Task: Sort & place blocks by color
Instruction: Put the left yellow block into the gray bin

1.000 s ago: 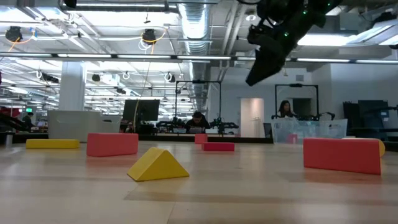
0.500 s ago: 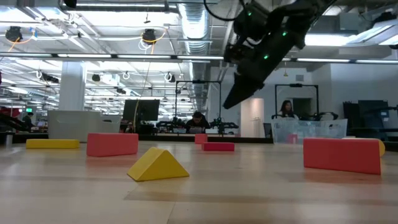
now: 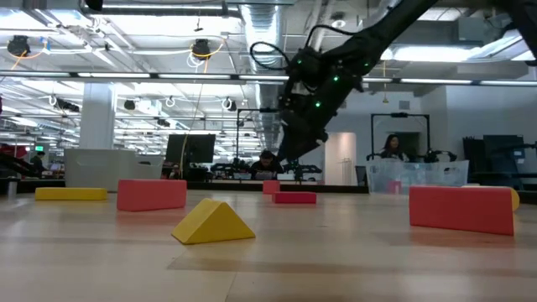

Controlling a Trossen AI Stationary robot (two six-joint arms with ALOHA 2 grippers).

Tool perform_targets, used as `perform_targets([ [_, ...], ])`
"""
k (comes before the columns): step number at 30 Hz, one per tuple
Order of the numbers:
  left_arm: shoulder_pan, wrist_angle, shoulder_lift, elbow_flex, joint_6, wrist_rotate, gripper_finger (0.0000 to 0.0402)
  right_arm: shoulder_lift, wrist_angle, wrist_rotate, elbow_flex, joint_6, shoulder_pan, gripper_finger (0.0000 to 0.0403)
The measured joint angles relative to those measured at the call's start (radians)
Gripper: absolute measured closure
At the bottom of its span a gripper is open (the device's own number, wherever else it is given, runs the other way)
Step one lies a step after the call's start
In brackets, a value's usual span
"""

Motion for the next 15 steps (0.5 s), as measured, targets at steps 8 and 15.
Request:
perform_targets([
  [8, 0.000, -0.006, 0.000, 0.000, 0.002, -0.008, 0.0401, 0.054, -0.064, -0.003, 0.107, -0.053, 0.007, 0.0110],
  [15, 0.000, -0.010, 0.000, 0.000, 0.003, -0.005, 0.0401, 0.054, -0.056, 0.008, 0.120, -0.049, 0.007, 0.0110],
])
